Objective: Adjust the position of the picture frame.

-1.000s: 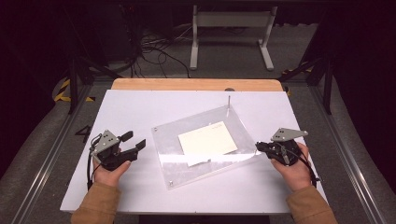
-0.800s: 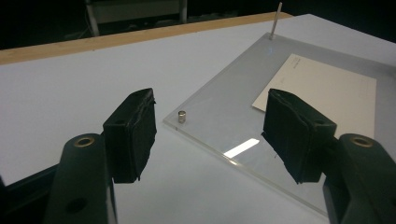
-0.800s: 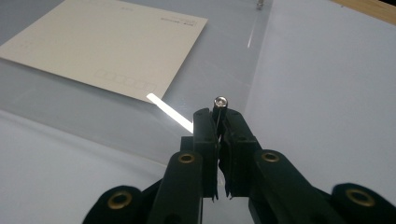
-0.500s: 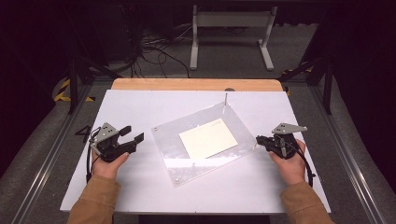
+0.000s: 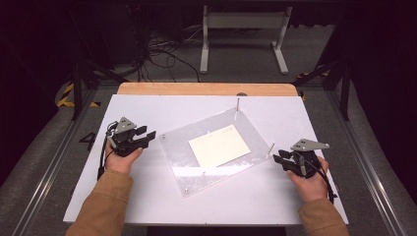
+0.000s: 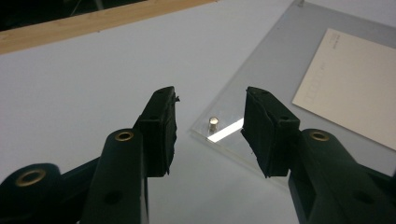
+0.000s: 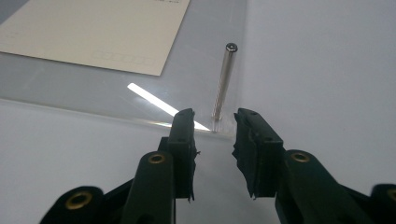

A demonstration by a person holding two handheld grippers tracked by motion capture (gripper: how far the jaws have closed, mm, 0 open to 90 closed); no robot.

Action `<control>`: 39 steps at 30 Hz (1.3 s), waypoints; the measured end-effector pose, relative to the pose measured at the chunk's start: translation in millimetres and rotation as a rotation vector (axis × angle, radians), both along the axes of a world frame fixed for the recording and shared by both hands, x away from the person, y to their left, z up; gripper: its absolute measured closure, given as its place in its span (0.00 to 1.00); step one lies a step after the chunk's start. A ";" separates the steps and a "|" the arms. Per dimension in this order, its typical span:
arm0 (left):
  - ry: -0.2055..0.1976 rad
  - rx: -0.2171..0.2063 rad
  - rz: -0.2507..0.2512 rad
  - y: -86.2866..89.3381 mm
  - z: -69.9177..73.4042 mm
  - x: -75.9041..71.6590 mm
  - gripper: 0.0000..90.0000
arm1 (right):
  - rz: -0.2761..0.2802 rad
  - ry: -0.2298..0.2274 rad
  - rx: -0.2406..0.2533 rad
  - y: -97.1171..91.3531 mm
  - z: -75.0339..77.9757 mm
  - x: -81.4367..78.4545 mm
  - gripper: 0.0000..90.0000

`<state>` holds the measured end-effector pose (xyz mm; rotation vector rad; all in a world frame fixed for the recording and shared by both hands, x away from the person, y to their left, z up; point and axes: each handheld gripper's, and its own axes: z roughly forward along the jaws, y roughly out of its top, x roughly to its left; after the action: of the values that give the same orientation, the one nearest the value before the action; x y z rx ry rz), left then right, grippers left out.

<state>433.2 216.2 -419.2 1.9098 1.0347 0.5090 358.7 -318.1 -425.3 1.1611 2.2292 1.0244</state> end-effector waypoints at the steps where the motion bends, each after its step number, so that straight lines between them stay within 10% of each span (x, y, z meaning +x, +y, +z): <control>1: -0.001 0.010 0.008 -1.7 0.6 3.9 0.60 | 0.001 0.001 0.006 -0.8 1.2 -2.5 0.75; 6: 0.031 0.034 0.026 -4.3 -5.7 25.5 0.73 | 0.033 0.007 0.029 1.6 3.6 -17.9 0.79; 16: 0.140 -0.062 0.046 -1.1 -29.6 51.1 0.99 | 0.107 0.027 0.041 16.0 7.4 -37.4 0.84; 25: 0.203 0.005 0.048 -8.3 -48.1 59.2 0.99 | 0.139 0.038 0.051 21.6 7.0 -46.6 0.83; 39: 0.229 -0.025 0.012 -8.2 -48.3 59.8 1.00 | 0.158 0.053 0.045 26.8 2.7 -50.1 0.82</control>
<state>493.0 208.0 -467.6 1.9736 1.1931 0.2867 308.6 -291.4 -422.6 1.0553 2.3824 1.1229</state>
